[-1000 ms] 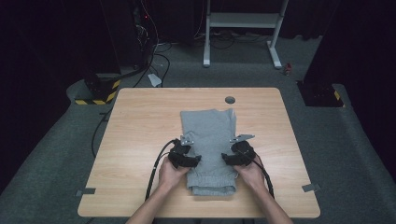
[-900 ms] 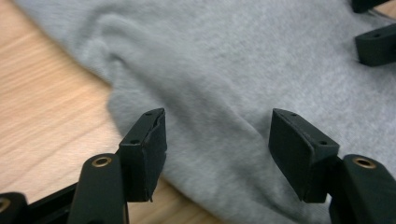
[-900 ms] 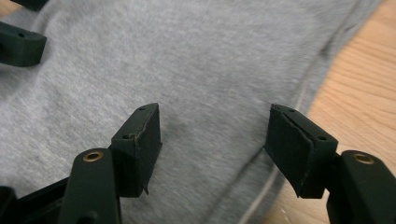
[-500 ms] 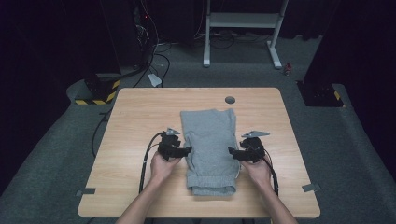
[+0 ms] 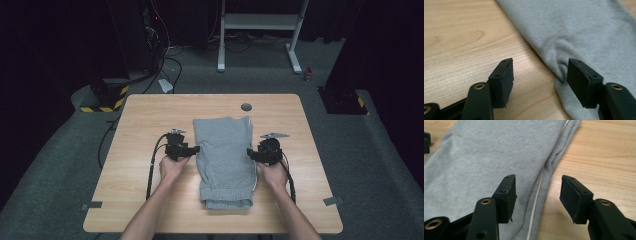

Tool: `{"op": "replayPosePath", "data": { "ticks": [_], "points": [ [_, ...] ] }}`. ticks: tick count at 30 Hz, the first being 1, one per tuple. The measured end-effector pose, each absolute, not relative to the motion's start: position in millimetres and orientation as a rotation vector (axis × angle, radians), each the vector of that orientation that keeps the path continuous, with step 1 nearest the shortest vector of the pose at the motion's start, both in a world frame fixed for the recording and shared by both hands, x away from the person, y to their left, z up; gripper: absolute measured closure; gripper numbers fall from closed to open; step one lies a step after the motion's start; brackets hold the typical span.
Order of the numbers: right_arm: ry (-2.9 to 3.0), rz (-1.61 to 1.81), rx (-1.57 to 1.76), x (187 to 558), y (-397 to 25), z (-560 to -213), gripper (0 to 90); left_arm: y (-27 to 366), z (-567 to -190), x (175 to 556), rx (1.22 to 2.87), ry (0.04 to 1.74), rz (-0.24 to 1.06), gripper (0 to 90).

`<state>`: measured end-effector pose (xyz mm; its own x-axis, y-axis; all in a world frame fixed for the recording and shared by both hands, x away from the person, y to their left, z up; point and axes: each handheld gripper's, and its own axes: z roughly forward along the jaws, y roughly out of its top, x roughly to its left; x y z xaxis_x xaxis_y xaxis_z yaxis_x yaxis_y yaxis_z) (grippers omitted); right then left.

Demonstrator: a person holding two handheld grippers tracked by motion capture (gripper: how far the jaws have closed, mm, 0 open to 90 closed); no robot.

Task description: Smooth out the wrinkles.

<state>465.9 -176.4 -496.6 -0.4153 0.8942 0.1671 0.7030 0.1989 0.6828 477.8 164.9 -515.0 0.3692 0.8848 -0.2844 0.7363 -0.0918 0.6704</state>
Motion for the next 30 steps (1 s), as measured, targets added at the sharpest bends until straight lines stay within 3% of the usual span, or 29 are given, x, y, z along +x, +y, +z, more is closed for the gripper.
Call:
{"op": "replayPosePath", "data": {
  "ticks": [8, 12, 16, 19, 25, 30],
  "points": [
    [2.225, 0.961, 1.522, 476.2, -165.8, -509.8, 51.7, 142.3, -512.8, 484.0, 1.902, 1.362, 0.227, 37.9],
    [2.246, 0.948, 1.491, 475.1, -161.3, -511.1, 59.3, 129.2, -512.7, 485.0, 1.965, 1.353, 0.278, 42.6],
    [2.288, 0.924, 1.418, 472.2, -157.7, -510.3, 70.1, 123.6, -510.6, 480.4, 2.05, 1.325, 0.359, 55.7],
    [2.316, 0.905, 1.401, 468.6, -156.3, -508.7, 71.4, 121.3, -508.6, 471.0, 2.112, 1.298, 0.385, 58.5],
    [2.397, 0.875, 1.345, 446.8, -157.1, -505.0, 70.9, 119.4, -504.6, 442.0, 2.176, 1.27, 0.333, 61.6],
    [2.343, 0.937, 1.392, 448.3, -167.0, -497.3, 57.5, 132.1, -499.1, 455.7, 2.063, 1.34, 0.28, 47.9]
  ]
}}
